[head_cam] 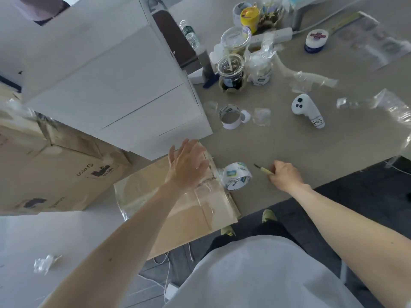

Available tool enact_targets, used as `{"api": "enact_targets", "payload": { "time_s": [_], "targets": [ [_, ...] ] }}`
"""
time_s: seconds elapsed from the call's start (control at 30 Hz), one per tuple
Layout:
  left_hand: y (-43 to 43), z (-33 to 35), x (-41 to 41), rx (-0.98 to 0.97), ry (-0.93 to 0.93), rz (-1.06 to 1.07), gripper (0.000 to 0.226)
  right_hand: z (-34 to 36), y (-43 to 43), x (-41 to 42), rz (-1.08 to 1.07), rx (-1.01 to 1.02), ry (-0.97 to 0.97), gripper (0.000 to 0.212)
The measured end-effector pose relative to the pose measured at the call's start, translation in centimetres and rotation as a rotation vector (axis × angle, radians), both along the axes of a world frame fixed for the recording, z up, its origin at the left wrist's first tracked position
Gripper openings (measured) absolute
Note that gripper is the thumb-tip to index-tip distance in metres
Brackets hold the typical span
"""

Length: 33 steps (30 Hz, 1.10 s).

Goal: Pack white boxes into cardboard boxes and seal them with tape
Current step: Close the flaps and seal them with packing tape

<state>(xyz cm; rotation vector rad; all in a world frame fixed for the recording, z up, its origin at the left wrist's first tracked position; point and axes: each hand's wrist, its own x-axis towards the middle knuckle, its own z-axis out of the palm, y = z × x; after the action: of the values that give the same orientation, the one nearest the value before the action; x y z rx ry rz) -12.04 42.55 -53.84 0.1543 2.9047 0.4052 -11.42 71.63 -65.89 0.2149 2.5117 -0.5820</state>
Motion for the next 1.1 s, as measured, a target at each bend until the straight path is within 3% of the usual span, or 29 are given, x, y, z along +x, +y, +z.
{"api": "enact_targets", "payload": {
  "time_s": [0.1,0.17,0.3,0.47,0.57,0.73,0.87,1.1],
  "targets": [
    [0.5,0.2,-1.9,0.070,0.084,-0.100,0.024,0.8,0.8,0.6,-0.125,-0.149,0.003,0.014],
    [1.5,0.4,-3.8,0.139,0.046,-0.148,0.026,1.9,1.2,1.3,-0.219,-0.254,0.031,0.011],
    [5.5,0.7,-7.8,-0.093,-0.432,-0.248,0.036,5.2,1.4,3.5,-0.361,-0.425,0.091,0.014],
    [9.3,-0.6,-9.6,-0.200,-0.843,-0.496,0.044,8.9,1.0,6.7,-0.400,-0.634,0.095,0.019],
    [9.2,-2.8,-10.1,-0.198,-0.996,-0.540,0.044,10.0,0.7,8.0,-0.408,-0.743,0.090,0.037],
    [8.3,-4.9,-10.2,-0.114,-0.930,-0.683,0.015,10.8,-0.6,9.1,-0.341,-0.764,0.081,0.038],
    [8.5,-5.7,-9.9,-0.049,-0.726,-0.709,0.025,11.7,-2.3,9.5,-0.305,-0.705,0.161,0.033],
    [8.1,-5.8,-10.2,0.253,-0.879,-0.532,0.019,10.6,-6.2,8.7,-0.181,-0.401,0.386,0.025]
  ]
}}
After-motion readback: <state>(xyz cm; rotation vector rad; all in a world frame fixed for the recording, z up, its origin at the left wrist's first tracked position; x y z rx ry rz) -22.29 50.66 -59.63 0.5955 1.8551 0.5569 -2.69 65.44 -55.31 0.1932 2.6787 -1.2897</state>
